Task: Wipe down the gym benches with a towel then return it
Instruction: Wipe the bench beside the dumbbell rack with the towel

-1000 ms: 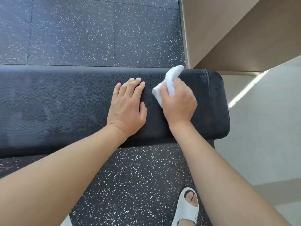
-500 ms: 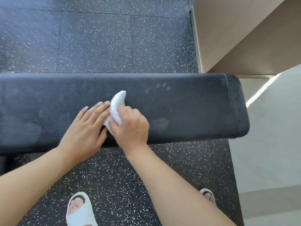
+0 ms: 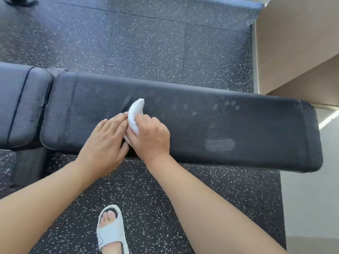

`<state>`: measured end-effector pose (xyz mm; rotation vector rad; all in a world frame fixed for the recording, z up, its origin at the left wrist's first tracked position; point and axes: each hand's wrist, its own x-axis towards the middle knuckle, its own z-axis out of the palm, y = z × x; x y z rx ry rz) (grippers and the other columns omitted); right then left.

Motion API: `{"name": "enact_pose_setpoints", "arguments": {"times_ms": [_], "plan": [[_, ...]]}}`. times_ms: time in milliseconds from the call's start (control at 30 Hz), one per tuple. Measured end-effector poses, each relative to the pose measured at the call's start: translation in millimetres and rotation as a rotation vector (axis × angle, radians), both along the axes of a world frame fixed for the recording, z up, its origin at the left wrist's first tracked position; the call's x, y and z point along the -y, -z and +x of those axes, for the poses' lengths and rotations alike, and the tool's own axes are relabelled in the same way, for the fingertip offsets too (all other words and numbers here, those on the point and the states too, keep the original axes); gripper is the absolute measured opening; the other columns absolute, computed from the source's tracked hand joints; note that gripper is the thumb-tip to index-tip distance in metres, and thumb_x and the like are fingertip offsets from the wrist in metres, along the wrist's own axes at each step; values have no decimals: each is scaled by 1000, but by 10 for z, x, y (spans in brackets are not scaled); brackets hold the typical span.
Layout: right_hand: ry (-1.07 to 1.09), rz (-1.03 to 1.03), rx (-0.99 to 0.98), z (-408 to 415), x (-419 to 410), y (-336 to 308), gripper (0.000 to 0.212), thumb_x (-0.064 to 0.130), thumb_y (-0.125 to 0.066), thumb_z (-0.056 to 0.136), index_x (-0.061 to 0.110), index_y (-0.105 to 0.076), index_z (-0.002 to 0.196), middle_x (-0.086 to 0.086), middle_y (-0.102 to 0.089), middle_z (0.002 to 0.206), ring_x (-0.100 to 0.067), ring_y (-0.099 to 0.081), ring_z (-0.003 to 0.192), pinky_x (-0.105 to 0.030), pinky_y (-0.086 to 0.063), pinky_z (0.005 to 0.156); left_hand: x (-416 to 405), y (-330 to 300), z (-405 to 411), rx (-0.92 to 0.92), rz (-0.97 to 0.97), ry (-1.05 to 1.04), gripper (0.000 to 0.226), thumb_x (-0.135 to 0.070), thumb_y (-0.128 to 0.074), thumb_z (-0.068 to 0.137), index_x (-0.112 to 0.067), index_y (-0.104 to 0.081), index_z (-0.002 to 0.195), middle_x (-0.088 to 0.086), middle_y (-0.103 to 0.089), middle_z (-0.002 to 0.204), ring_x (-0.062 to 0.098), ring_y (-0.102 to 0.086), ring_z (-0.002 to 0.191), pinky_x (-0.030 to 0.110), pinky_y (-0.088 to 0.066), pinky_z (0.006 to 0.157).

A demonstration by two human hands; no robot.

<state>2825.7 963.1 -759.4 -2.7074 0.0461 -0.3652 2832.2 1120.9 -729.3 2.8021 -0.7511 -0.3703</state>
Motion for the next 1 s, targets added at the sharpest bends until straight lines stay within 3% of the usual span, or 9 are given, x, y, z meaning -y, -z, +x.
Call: {"name": "enact_pose_setpoints", "arguments": {"times_ms": [133, 300, 500, 800, 1000], "plan": [[-47, 19, 50, 72, -114, 34, 29, 40, -77, 82, 15, -70, 95, 0, -60, 70, -25, -54, 59, -36, -42, 49, -157, -80, 15, -13, 67, -8, 66, -38, -38, 96, -10, -37, 155, 6, -36, 164, 26, -34, 151, 53, -33, 117], [-118, -50, 120, -70, 410, 70, 28, 43, -70, 87, 16, -72, 94, 3, -56, 66, -23, -52, 58, -38, -43, 48, 332, -168, -77, -43, 81, -16, 64, -38, -41, 93, -9, -44, 150, 9, -39, 159, 33, -34, 149, 55, -32, 117], [-39, -76, 128, -544, 1705, 111, 22, 36, -58, 96, 17, -68, 94, 1, -53, 67, -23, -47, 59, -40, -42, 50, 1464, -193, -251, -43, 69, 145, 61, -41, -36, 97, -15, -42, 152, 7, -36, 162, 34, -32, 149, 56, -34, 115], [168, -102, 42, -1309, 3501, -9, 17, 33, -66, 89, 16, -64, 87, 2, -50, 65, -21, -44, 57, -35, -37, 48, 3261, -101, -508, -40, 79, 356, 64, -48, -41, 99, -19, -37, 156, 5, -26, 167, 31, -20, 155, 58, -24, 121], [229, -127, -17, -1691, 4315, -33, 19, 35, -63, 93, 16, -66, 92, 3, -52, 68, -19, -45, 61, -33, -37, 50, 4237, 4, -557, 3, 37, 371, 60, -38, -45, 100, -17, -37, 155, 8, -26, 166, 33, -19, 155, 64, -22, 121]]}}
